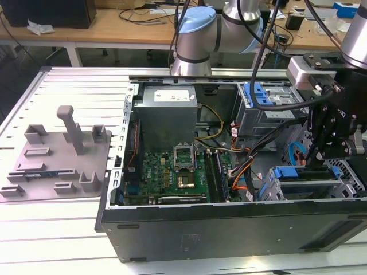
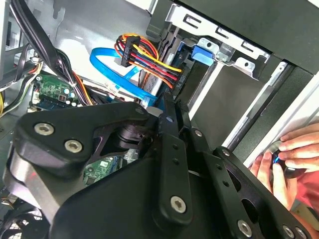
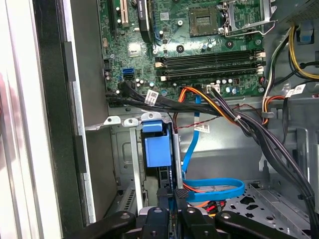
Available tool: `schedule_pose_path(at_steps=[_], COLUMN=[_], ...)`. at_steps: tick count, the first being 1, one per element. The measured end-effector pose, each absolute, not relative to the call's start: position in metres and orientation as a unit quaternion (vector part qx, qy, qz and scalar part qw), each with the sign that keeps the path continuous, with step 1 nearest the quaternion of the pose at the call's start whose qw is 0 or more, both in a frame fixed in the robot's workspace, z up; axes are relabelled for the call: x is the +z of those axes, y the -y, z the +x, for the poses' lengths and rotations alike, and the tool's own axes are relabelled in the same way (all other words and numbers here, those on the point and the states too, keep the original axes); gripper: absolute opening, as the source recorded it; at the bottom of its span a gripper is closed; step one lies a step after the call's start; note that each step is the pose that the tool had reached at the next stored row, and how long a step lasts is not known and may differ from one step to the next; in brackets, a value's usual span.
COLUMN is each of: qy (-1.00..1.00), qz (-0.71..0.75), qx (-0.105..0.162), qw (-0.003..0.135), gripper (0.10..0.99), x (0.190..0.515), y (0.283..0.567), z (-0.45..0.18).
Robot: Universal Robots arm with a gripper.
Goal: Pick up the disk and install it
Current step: 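Insert the second disk wire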
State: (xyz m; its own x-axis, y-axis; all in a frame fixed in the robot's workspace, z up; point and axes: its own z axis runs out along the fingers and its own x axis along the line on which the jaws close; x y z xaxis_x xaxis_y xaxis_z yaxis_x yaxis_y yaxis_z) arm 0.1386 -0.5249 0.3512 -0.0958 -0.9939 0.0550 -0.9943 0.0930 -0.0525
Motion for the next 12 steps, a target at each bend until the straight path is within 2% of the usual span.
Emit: schedule_pose_path(at_steps=[12], qy=[0.739], qz=[0.672], qx=[0.038], qw=[0.003], gripper=[0.161], x=[0.3503], y=[0.5249], z=[0.1408])
